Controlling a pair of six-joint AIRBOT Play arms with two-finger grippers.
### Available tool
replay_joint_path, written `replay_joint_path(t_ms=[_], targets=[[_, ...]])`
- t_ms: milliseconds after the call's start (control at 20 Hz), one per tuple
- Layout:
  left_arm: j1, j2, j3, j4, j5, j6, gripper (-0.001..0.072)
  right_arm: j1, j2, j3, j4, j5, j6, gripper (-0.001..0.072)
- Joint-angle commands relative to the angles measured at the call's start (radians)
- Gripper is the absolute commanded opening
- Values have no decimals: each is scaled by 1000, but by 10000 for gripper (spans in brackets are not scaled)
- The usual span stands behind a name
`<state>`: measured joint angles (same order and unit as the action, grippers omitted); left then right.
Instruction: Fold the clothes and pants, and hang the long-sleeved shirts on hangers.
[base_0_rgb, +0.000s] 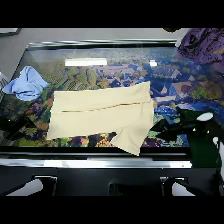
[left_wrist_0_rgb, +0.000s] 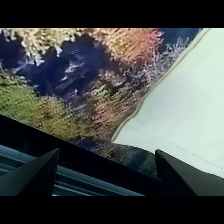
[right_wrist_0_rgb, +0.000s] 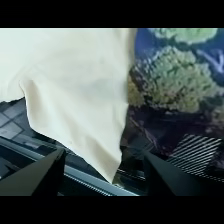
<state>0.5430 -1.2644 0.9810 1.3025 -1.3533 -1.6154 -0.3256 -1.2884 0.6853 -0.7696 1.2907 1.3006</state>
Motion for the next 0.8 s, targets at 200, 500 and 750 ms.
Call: replay_joint_path(t_ms=[200, 500, 750], targets=[[2, 28, -59, -21, 27, -1, 708, -5, 47, -257, 165, -163, -112, 527], [2, 28, -59, -20, 27, 0, 708, 154, 47, -272, 216, -291, -126, 510], [3, 27, -59, -21, 21, -3, 708, 237, 47, -271, 215, -383, -77, 85]])
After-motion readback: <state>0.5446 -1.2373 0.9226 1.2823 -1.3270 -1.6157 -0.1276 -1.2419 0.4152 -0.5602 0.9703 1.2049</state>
